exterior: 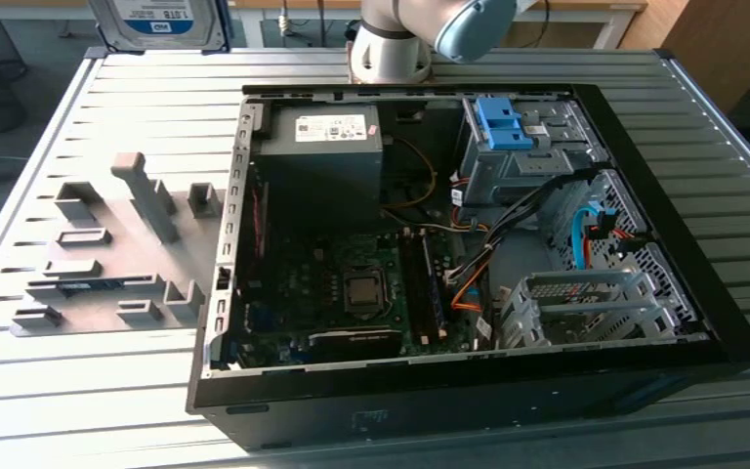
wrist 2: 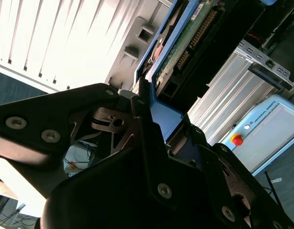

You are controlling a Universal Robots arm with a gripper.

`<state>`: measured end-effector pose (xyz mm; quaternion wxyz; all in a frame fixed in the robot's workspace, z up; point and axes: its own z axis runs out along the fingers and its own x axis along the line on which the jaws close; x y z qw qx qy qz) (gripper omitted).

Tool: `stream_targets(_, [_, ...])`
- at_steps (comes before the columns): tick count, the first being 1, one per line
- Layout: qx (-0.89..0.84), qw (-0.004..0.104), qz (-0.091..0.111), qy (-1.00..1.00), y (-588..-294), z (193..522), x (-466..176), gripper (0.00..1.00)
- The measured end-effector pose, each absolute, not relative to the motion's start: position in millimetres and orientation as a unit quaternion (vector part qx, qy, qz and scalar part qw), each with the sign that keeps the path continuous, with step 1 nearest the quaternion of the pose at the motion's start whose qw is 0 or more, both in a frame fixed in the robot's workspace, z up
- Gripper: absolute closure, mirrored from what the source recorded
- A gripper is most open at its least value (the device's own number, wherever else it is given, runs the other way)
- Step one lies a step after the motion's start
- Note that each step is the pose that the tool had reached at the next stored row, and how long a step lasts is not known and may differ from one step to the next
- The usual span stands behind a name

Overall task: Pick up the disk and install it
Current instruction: 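Pick up the disk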

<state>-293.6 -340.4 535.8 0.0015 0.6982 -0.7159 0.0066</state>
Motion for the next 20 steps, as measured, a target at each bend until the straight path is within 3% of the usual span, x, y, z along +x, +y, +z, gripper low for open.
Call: stream_targets(20, [0.698,0.001,0.007,-0.716,-340.4,535.8,-278.8,0.63])
